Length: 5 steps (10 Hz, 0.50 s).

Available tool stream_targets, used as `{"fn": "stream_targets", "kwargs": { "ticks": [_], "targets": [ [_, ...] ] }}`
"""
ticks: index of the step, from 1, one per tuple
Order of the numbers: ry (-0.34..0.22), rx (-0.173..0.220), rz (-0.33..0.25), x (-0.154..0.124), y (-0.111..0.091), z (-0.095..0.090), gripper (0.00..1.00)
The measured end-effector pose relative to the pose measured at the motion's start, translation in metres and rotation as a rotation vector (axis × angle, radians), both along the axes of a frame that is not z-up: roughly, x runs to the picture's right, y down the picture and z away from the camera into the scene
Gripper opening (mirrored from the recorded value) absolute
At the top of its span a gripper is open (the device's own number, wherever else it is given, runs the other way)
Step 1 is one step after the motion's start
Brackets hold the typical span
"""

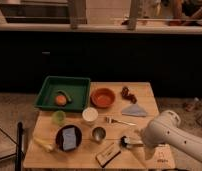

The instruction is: Place brush in red bowl

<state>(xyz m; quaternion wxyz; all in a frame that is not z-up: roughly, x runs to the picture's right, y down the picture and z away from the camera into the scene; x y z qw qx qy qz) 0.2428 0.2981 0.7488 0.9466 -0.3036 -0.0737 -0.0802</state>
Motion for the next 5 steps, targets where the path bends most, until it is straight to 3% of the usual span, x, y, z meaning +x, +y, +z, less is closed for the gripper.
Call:
{"fn": "stream_targets", "kwargs": {
  "ticks": [5],
  "targets": [
    [0.018,-0.024,-0.016,0.016,-0.005,0.019,0.80]
  ]
}}
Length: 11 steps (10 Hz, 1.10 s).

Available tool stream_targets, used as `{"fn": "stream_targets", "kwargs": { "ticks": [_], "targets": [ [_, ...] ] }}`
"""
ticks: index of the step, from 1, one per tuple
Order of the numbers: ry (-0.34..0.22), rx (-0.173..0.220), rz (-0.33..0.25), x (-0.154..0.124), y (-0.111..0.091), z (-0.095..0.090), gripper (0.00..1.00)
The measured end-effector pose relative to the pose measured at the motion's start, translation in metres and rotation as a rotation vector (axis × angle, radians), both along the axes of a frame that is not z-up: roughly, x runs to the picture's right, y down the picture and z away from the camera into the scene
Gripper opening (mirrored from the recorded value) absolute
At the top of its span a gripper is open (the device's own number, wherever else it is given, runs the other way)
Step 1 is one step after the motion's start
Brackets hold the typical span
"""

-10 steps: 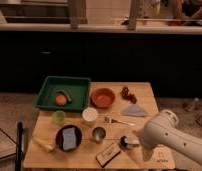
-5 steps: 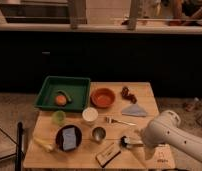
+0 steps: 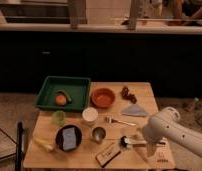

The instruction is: Place brush in red bowl

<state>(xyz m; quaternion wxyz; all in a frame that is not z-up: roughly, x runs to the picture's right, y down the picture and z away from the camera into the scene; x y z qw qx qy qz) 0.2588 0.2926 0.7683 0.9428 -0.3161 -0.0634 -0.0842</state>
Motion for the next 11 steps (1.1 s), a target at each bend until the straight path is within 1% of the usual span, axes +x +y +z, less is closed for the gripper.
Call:
{"fn": "stream_targets", "kwargs": {
  "ticks": [2,3,4,7,9,10,11],
  "targets": [
    [0.005,-0.012,-0.014,0.003,0.001,0.005,0.80],
    [0.006,-0.015,-0.024,0.002,0.002,0.008,0.77],
    [0.009,-0.016,-0.027,0.003,0.003,0.009,0.70],
    [0.018,-0.013,-0.024,0.007,0.008,0.010,0.39],
    [0.023,-0.014,-0.012,0.012,0.012,0.010,0.21],
    [0.020,-0.014,-0.011,0.012,0.014,0.010,0.11],
    [0.015,-0.014,-0.012,0.012,0.014,0.010,0.03]
  ]
}}
